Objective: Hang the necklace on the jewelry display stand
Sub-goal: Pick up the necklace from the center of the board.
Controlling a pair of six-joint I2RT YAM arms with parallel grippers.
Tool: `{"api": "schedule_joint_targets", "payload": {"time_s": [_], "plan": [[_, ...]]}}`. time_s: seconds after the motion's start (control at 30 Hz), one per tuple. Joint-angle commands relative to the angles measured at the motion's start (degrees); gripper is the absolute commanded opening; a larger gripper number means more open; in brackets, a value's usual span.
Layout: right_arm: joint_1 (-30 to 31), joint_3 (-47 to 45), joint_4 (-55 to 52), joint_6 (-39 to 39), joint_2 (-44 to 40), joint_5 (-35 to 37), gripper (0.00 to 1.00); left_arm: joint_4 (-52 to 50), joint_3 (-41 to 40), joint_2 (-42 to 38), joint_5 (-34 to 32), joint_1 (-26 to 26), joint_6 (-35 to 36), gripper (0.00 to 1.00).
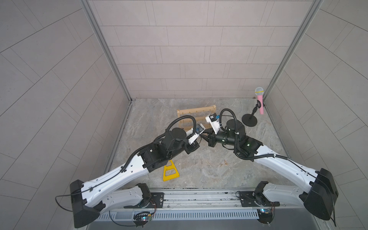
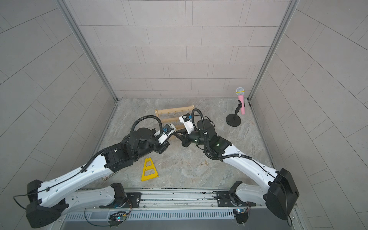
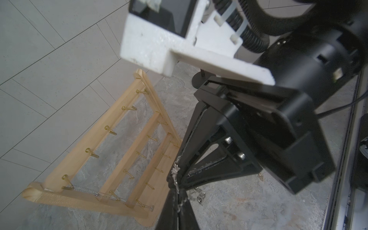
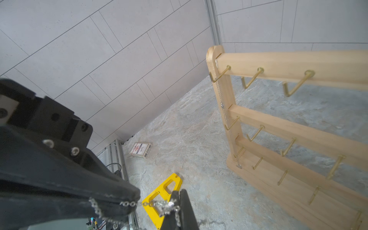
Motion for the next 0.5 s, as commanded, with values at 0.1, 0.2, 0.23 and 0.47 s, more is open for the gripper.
{"api": "schedule_joint_targets", "payload": {"time_s": [0.1,0.2,0.23,0.47], "plan": [[1.4,2.5,-2.5,-1.6,-2.7,5.7,0.0,2.4,-1.1,0.0,-1.8,0.4,0.3,0.1],[1.6,3.4,-3.7,-1.6,-2.9,7.8,0.0,2.7,-1.4,0.1,-2.5,0.4,0.4,0.13],[1.6,3.7,-3.9,-1.5,-2.9,8.2,0.0,2.7,-1.4,0.1,-2.5,0.5,0.4,0.14],[1.9,5.0,-3.8,-1.6,-2.6,9.4,0.0,2.1,-1.6,0.1,-2.8,0.7,0.4,0.15]]}}
